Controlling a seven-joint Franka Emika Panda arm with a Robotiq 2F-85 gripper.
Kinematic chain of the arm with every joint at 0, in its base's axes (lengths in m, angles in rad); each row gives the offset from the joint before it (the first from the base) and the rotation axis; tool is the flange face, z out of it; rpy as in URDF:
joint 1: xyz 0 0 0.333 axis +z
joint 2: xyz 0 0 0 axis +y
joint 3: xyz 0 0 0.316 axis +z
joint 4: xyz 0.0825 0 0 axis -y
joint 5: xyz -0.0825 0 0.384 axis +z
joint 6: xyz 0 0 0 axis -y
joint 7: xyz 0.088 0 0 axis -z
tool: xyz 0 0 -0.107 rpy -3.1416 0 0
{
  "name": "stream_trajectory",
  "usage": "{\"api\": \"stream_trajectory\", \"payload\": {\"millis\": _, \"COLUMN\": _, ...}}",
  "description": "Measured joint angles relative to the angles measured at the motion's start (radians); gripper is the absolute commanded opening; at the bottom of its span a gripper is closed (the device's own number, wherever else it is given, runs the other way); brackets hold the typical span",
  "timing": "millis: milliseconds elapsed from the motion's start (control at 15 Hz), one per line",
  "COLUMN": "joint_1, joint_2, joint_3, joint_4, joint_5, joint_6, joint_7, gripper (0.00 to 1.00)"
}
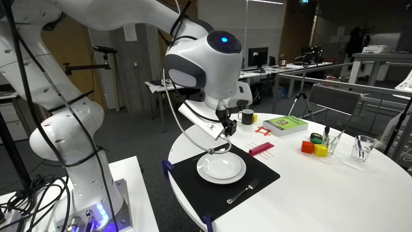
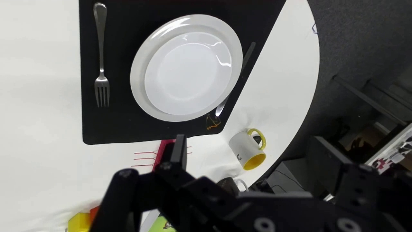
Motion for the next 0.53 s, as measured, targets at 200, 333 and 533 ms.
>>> {"api": "stream_trajectory", "payload": {"millis": 200, "joint_1": 0.0, "joint_2": -0.055, "joint_3": -0.018, "joint_4": -0.025, "joint_5": -0.063, "joint_6": 0.002, "joint_7": 0.0, "gripper": 1.0}}
{"api": "stream_trajectory", "payload": {"millis": 333, "joint_1": 0.0, "joint_2": -0.089, "joint_3": -0.029, "joint_4": -0.039, "joint_5": -0.103, "joint_6": 0.004, "joint_7": 0.0, "gripper": 1.0}}
{"api": "stream_trajectory", "payload": {"millis": 533, "joint_1": 0.0, "joint_2": -0.124, "joint_3": -0.039, "joint_4": -0.054, "joint_5": -0.143, "joint_6": 0.006, "joint_7": 0.003, "gripper": 1.0}}
